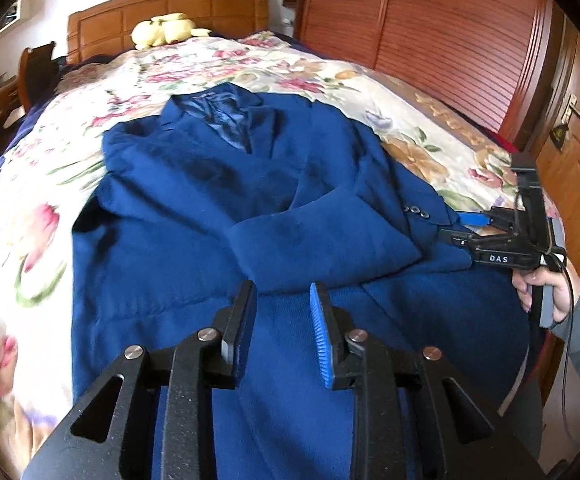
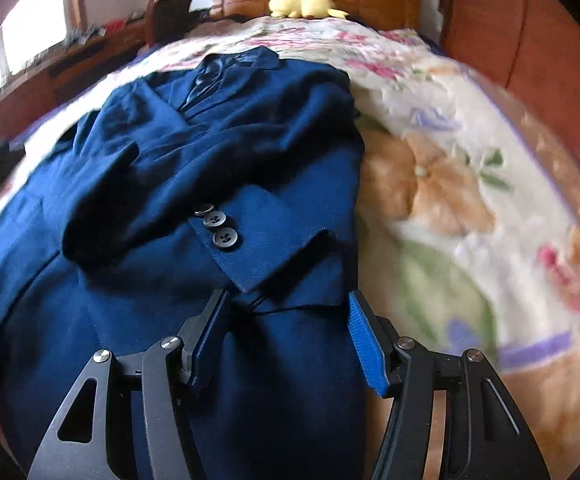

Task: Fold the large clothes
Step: 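Move the left tool to the jacket side panel and grasp its edge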

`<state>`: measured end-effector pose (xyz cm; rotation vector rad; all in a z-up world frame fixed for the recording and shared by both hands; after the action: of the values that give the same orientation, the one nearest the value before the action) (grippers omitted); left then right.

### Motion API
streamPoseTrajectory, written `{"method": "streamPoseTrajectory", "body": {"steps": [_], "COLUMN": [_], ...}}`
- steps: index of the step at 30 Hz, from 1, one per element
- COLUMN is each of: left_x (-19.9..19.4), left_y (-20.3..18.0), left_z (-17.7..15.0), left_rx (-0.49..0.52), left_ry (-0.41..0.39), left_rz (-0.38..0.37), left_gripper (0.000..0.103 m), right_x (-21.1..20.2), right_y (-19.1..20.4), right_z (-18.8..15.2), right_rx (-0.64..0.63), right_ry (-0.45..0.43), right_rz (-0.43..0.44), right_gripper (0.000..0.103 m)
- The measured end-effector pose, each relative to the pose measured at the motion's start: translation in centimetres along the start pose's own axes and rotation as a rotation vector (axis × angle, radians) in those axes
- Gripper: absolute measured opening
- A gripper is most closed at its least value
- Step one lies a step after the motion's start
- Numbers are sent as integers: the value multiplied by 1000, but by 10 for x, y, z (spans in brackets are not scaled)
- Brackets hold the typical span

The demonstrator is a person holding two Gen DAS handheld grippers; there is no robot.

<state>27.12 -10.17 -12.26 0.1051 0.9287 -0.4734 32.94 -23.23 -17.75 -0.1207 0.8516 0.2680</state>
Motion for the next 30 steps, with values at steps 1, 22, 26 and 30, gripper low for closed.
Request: {"method": "streamPoseTrajectory", "body": {"steps": [1,22,26,30], "left_x": [7,106,113,112], "left_y": [-1,30,34,35], "left_z": [4,33,37,35], "left_rx": [9,-26,-43,-60], "left_ry": [12,171,160,155], "left_rz": [-4,68,78,89], "left_gripper": [29,32,32,32], "right_x": [2,-2,-3,-4], "right_y": [-1,0,0,0], "right_z": [-1,-9,-10,-10], "right_rx": [13,22,24,22], "right_ry": [-13,-70,-71,-72], "right_rz": [2,-7,-5,-8], "right_gripper": [62,62,63,62]}}
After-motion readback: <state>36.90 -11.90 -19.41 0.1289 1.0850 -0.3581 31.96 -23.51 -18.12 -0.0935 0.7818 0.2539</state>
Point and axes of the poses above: each gripper's, at about its wrist camera, not at the fingertips, and x roughly the way its jaws point, y to its left, z to its top, the point moved 7 cm from there along x, roughly the way its jaws point, and after that the axes turned 5 degrees about y, right-handed, at the moved point
